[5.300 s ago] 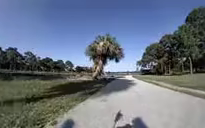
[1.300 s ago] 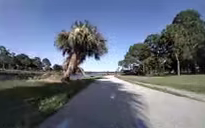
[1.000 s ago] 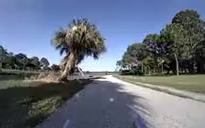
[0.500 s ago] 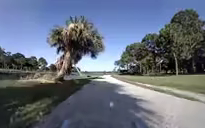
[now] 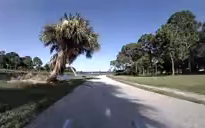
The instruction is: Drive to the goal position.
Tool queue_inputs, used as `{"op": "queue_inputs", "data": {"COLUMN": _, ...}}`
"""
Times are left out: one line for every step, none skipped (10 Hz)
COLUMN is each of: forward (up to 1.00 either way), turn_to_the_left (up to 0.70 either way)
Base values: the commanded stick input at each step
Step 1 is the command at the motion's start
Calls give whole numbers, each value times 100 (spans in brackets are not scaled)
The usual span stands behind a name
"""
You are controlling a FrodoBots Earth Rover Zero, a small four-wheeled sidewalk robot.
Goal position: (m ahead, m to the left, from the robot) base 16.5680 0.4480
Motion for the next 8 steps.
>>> {"op": "queue_inputs", "data": {"forward": 70, "turn_to_the_left": 0}}
{"op": "queue_inputs", "data": {"forward": 70, "turn_to_the_left": 0}}
{"op": "queue_inputs", "data": {"forward": 70, "turn_to_the_left": 0}}
{"op": "queue_inputs", "data": {"forward": 70, "turn_to_the_left": 0}}
{"op": "queue_inputs", "data": {"forward": 70, "turn_to_the_left": 0}}
{"op": "queue_inputs", "data": {"forward": 70, "turn_to_the_left": 35}}
{"op": "queue_inputs", "data": {"forward": 70, "turn_to_the_left": 35}}
{"op": "queue_inputs", "data": {"forward": 70, "turn_to_the_left": 35}}
